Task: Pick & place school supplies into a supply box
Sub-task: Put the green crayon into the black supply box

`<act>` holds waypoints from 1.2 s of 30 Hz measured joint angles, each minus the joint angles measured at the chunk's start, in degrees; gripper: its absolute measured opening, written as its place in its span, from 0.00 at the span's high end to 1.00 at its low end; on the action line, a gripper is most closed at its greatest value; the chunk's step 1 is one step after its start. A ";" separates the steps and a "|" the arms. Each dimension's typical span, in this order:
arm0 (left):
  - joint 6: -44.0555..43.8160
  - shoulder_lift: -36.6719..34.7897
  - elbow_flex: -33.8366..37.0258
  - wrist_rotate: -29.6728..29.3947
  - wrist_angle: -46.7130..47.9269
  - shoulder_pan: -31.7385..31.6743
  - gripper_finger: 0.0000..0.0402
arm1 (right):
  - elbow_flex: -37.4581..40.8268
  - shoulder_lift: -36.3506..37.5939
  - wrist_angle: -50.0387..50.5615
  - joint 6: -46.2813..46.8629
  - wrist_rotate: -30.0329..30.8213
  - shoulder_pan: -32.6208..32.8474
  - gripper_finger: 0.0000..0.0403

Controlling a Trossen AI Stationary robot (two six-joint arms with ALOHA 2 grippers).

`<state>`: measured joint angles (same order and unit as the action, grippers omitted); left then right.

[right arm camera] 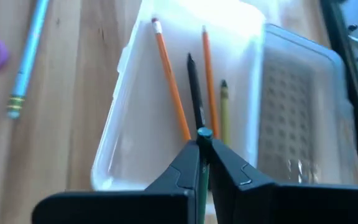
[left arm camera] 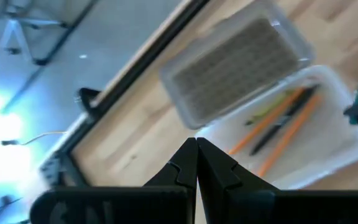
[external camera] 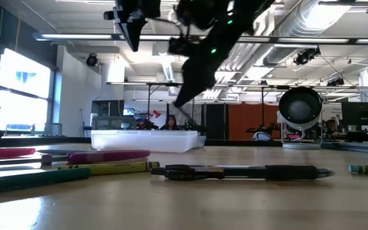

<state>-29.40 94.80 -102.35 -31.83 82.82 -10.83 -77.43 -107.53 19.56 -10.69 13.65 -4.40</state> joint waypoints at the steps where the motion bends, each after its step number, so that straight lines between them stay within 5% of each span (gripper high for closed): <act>1: -0.72 0.00 0.00 -1.07 1.00 0.00 0.88 | -2.01 -2.37 -0.05 -1.04 0.06 0.00 0.99; 10: -2.64 0.00 -0.01 -0.35 5.16 0.46 0.88 | -18.32 -16.22 3.77 -6.11 1.51 0.02 0.99; 18: -3.41 -0.02 0.00 -0.90 7.22 0.46 0.88 | -23.42 -17.30 15.96 -6.89 5.58 0.35 0.98; 22: -0.50 -0.45 0.00 -1.71 7.18 0.38 0.88 | -23.79 -17.30 14.90 -12.74 3.03 0.35 0.98; 31: -1.91 -6.31 0.00 -19.31 7.20 0.33 0.88 | -23.75 -17.52 8.71 -26.02 -2.42 1.58 0.98; 36: -5.29 -8.51 0.00 -19.23 7.18 0.32 0.88 | -22.85 -19.14 4.70 -31.42 -8.66 2.36 0.98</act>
<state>-34.69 86.29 -102.35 -51.07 90.01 -10.51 -100.28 -126.67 24.26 -42.11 4.99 -2.04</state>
